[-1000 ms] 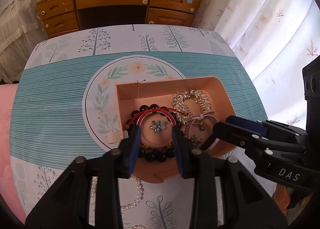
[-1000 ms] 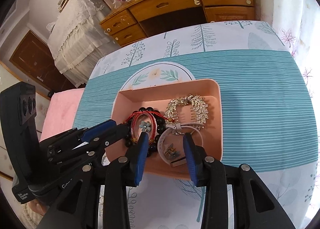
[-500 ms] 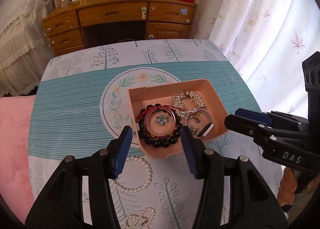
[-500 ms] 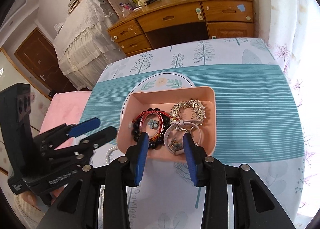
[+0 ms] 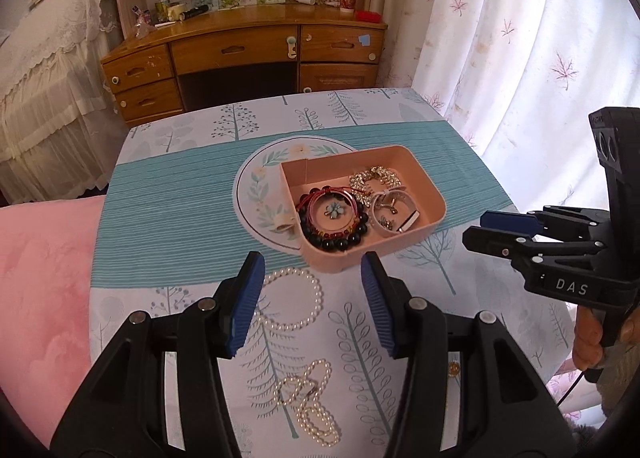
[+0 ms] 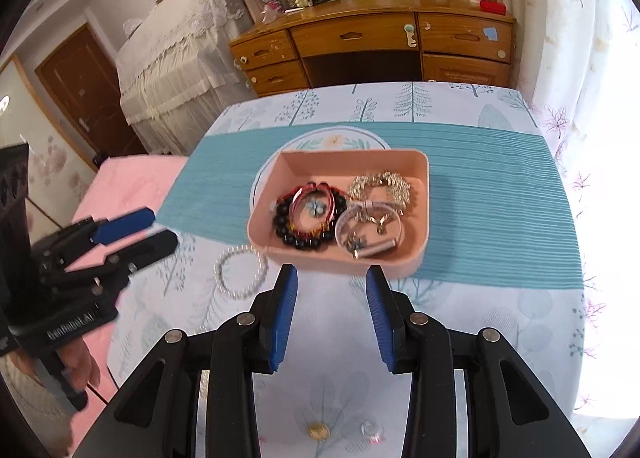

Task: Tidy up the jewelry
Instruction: 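Lower the right tool onto the gold round pin and grasp it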

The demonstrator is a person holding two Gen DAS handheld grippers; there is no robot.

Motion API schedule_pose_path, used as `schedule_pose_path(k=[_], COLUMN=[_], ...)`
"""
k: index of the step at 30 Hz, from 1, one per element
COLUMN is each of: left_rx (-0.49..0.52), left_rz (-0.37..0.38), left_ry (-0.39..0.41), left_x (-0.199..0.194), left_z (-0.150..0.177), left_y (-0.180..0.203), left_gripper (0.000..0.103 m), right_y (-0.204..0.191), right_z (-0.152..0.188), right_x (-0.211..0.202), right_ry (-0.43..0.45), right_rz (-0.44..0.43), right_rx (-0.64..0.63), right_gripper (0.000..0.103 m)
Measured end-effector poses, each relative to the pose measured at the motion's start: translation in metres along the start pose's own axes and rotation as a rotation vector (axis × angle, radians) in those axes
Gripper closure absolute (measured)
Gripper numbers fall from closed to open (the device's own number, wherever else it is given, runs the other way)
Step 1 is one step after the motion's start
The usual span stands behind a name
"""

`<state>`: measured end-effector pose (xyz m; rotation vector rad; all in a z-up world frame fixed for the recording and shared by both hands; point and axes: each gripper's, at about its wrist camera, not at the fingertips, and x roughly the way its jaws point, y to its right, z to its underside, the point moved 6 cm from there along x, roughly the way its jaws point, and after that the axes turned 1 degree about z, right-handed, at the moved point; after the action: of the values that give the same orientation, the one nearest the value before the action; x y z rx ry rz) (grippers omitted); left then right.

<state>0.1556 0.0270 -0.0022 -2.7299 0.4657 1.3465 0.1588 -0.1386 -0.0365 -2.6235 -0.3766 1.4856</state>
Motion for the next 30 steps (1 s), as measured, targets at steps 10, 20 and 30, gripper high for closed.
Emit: schedule_pose_path(k=[10, 20, 30], left_rx=[0.038, 0.038, -0.055], left_rz=[0.061, 0.081, 0.049], left_ry=[-0.096, -0.118, -0.158], left_x=[-0.005, 0.000, 0.011], left_z=[0.074, 0.138, 0.163], left_y=[0.022, 0.053, 0.043], left_gripper=[0.056, 0.056, 0.056], right_y=[-0.015, -0.019, -0.016], right_z=[0.078, 0.164, 0.182], right_x=[-0.012, 0.003, 0.025], right_ry=[-0.060, -0.112, -0.119], right_rz=[0.034, 0.054, 0.054], right_rx=[-0.131, -0.214, -0.222], right_gripper=[0.067, 0.067, 0.067])
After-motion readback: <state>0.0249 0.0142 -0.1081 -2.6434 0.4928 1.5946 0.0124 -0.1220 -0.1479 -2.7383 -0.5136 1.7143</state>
